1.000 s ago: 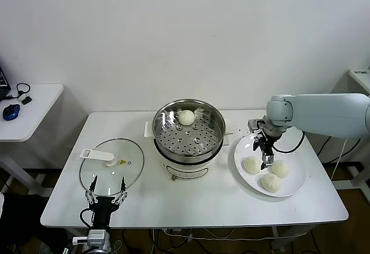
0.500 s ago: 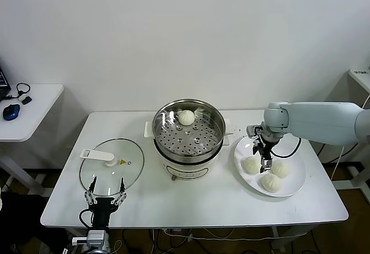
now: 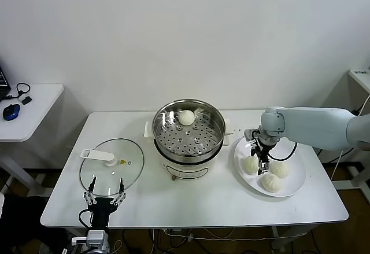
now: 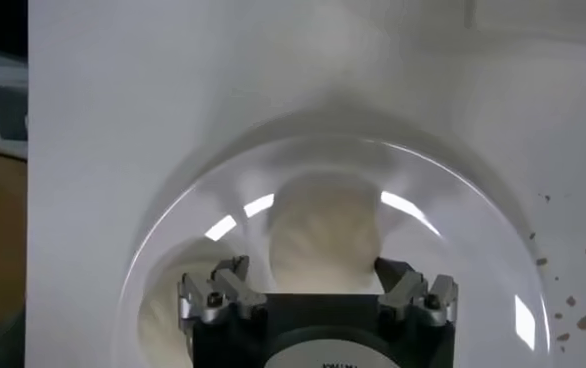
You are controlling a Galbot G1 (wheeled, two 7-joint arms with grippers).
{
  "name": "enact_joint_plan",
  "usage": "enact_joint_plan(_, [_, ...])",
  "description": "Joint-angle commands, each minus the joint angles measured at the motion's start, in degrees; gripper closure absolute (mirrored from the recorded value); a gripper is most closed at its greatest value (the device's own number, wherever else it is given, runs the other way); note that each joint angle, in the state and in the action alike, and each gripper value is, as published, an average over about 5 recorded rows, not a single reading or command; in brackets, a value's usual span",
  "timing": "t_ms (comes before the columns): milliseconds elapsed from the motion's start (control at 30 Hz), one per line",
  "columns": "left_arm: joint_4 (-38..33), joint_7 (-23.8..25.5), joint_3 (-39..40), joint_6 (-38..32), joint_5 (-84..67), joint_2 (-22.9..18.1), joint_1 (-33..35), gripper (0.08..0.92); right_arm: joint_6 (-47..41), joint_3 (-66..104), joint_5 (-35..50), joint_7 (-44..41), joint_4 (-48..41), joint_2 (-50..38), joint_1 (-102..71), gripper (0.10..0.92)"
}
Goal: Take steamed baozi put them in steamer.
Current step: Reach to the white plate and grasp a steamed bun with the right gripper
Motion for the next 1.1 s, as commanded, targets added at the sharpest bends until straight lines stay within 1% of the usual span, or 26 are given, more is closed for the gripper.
enact_joint_plan(33, [0.03,-0.01,-0.09,-0.1,0.01,-0.07,-0.05,0.177,0.34,1.24,-0.83,-0.17,-1.26,0.14,-1.15,0.203])
enact_joint_plan(600, [0.18,0.03,-0.05,-0.27,0.03,-0.14,-0.18,0.177,1.03,1.63,-1.3,-0.92,-1.33,0.52,-1.16,0.207])
enact_joint_plan(1100, [0.1,0.01,0.07,-0.27,0.03,0.11,-0.15,0.177,1.24,1.19,-2.49,-1.85,-0.89,0.61,-0.7,0.315])
